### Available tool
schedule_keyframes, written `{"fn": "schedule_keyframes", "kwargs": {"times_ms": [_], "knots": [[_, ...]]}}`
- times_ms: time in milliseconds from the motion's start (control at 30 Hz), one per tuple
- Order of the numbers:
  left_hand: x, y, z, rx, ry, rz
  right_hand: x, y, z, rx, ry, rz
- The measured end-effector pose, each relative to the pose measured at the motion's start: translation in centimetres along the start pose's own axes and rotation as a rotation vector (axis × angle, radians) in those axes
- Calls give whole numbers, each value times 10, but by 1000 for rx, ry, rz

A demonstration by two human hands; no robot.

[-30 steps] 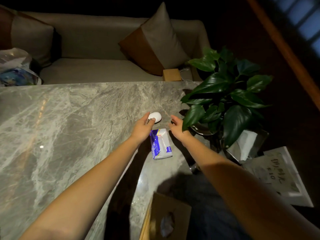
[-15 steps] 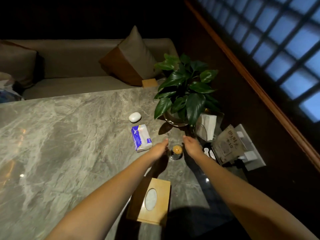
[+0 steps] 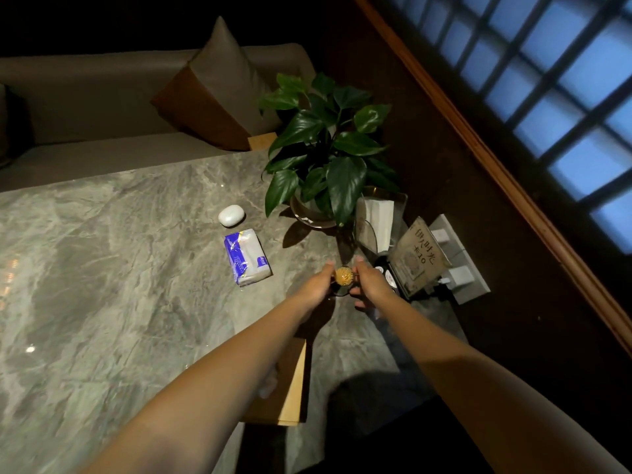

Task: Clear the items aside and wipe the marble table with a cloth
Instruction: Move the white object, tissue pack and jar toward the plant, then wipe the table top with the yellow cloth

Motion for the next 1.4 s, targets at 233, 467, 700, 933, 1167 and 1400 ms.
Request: {"fn": "schedule_keyframes", "kwargs": {"times_ms": [233, 467, 700, 933, 1167, 1400], "knots": [[2, 6, 5, 97, -49, -193, -5, 8, -3, 69, 129, 231], [-21, 78, 17, 505, -169, -684, -34, -16, 3, 142, 507, 612], [-78, 169, 79, 817, -239, -997, -52, -99, 19, -67, 629, 851], [-160, 257, 143, 986, -99, -895, -65, -205, 64, -165, 838, 974], [-233, 340, 188, 996, -72, -913, -64, -309, 115, -217, 874, 978], [-306, 445, 233, 926, -79, -1043, -45, -443, 178, -134, 840, 940]]}}
Point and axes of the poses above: each hand's wrist, its own z-axis away from the middle knuckle, its own y-axis out of the back of the hand, x = y × z, the point moved 3 cm from there along -z, towards the middle knuckle, and after that the axes turned 8 degrees about y, right-handed, at the moved point
